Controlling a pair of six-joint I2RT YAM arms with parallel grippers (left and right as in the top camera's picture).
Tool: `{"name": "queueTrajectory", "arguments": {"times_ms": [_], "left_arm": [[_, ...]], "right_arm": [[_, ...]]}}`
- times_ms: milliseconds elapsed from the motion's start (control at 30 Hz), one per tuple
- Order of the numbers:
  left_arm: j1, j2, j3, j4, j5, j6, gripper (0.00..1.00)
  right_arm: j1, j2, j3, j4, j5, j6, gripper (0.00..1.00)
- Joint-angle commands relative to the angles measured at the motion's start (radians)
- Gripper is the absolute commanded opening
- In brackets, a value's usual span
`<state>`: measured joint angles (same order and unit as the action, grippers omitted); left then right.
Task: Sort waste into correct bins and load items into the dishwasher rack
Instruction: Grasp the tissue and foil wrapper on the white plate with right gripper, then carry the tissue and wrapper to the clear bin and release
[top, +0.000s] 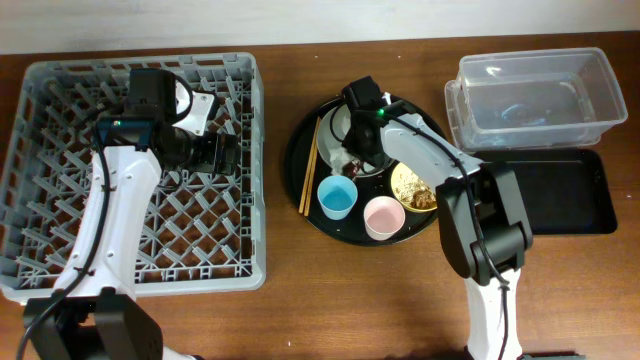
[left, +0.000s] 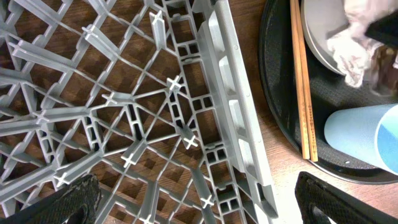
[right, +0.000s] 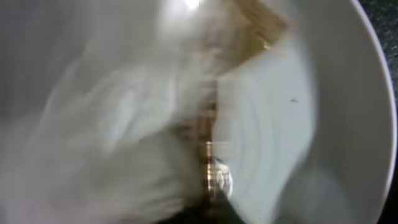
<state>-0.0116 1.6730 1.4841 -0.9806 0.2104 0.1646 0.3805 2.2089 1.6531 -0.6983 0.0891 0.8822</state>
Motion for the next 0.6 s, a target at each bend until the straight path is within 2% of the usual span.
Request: {"name": "queueTrajectory", "arguments": {"times_ms": [0, 167, 300, 367, 467, 567], "left_arm": [[0.003, 0.001, 0.024, 0.0, 0.011, 0.006, 0.99], [0.003, 0.001, 0.024, 0.0, 0.011, 0.006, 0.99], [0.003, 0.001, 0.024, 0.0, 0.011, 0.006, 0.99], [0.003, 0.001, 0.024, 0.0, 0.011, 0.006, 0.99], [0.003, 0.001, 0.024, 0.0, 0.011, 0.006, 0.99], [0.003, 0.001, 0.024, 0.0, 0.011, 0.006, 0.99]], "right_arm": [[-0.002, 0.013, 0.02, -0.001, 0.016, -0.071, 0.04], [-0.002, -0.088, 0.187, -0.147, 0.026, -0.462, 0.04], [-0.022, -0.157, 0.286, -0.29, 0.058, -0.648, 0.04], [-0.055, -0.188, 0.305, -0.343, 0.058, -0.691, 0.04], [-0.162, -0.27, 0.306, -0.369, 0.054, -0.682, 0.04], [-0.36, -0.319, 0.306, -0.348, 0.055, -0.546, 0.04]]}}
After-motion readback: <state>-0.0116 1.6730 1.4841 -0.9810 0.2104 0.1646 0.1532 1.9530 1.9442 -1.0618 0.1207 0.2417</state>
